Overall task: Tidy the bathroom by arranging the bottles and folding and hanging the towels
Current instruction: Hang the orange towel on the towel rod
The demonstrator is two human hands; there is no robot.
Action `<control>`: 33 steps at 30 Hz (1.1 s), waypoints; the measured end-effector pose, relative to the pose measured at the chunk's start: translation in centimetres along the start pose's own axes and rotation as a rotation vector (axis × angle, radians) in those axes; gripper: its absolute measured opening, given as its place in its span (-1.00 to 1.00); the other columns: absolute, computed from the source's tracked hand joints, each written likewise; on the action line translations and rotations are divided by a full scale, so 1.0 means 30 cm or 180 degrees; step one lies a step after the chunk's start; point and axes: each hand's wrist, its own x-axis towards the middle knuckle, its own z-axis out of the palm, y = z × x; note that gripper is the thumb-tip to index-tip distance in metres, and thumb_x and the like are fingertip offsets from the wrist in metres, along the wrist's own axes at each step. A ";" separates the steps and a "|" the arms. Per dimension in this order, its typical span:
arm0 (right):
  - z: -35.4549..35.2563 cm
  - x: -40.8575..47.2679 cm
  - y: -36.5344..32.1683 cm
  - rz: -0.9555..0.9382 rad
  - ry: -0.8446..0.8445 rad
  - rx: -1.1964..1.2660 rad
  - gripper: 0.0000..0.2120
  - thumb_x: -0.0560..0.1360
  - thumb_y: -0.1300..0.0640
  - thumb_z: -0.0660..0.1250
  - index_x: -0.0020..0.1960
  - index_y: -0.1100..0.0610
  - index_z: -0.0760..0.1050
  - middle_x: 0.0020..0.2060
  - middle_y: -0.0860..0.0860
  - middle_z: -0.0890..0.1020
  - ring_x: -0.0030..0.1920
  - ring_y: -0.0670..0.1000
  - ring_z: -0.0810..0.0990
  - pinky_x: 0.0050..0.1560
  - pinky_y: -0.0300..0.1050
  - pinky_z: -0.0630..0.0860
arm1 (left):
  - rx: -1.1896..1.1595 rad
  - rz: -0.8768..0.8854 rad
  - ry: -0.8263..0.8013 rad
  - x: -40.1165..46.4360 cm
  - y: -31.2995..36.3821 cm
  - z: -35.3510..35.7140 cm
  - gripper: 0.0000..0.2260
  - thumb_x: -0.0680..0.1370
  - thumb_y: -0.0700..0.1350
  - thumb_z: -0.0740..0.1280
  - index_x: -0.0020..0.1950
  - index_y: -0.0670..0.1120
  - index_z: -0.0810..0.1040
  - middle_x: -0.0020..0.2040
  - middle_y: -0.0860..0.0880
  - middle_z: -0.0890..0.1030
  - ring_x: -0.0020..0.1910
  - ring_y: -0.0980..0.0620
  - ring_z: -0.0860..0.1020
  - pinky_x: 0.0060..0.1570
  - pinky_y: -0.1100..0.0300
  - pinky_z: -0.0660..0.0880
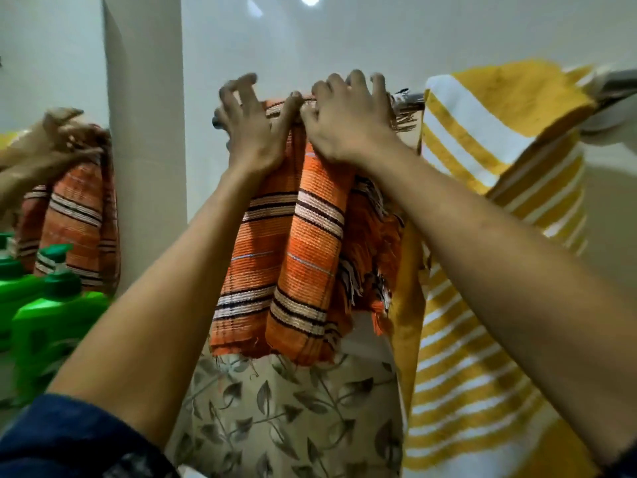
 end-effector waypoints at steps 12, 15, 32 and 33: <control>0.117 -0.287 0.036 0.0384 0.1290 0.1586 -0.37 0.51 -0.10 0.22 0.49 0.13 0.18 0.43 0.19 0.23 0.45 0.12 0.20 0.45 0.01 0.16 | -0.1804 -0.1896 -0.1133 -0.175 -0.135 -0.087 -0.31 0.23 0.36 0.43 0.19 -0.06 0.52 0.04 -0.05 0.66 -0.03 -0.02 0.65 -0.01 0.07 0.58; 0.164 -0.384 0.014 0.1128 0.0577 0.2796 -0.23 0.50 -0.12 0.29 0.52 0.19 0.03 0.47 0.20 0.14 0.47 0.11 0.13 0.48 -0.05 0.12 | -0.2132 -0.2031 -0.1977 -0.194 -0.177 -0.128 -0.42 0.34 0.38 0.31 0.19 0.03 0.51 0.03 -0.03 0.69 -0.03 -0.05 0.67 -0.03 0.05 0.57; 0.324 -0.670 0.093 0.1383 -0.0898 0.3789 -0.73 0.54 -0.02 0.28 -0.21 0.16 0.48 -0.34 0.01 0.54 -0.32 -0.05 0.52 -0.30 -0.19 0.44 | -0.3121 -0.2677 -0.2485 -0.562 -0.345 -0.207 -0.20 -0.08 -0.01 0.68 0.11 -0.16 0.55 -0.05 -0.16 0.69 -0.14 -0.11 0.67 -0.19 0.07 0.61; 0.330 -0.691 0.100 0.1358 -0.0935 0.3773 -0.73 0.55 0.00 0.27 -0.22 0.17 0.47 -0.35 0.02 0.53 -0.35 -0.10 0.51 -0.31 -0.19 0.43 | -0.2965 -0.2647 -0.2358 -0.582 -0.340 -0.204 -0.18 -0.05 0.01 0.67 0.16 -0.15 0.52 0.01 -0.17 0.67 -0.09 -0.12 0.66 -0.13 0.06 0.61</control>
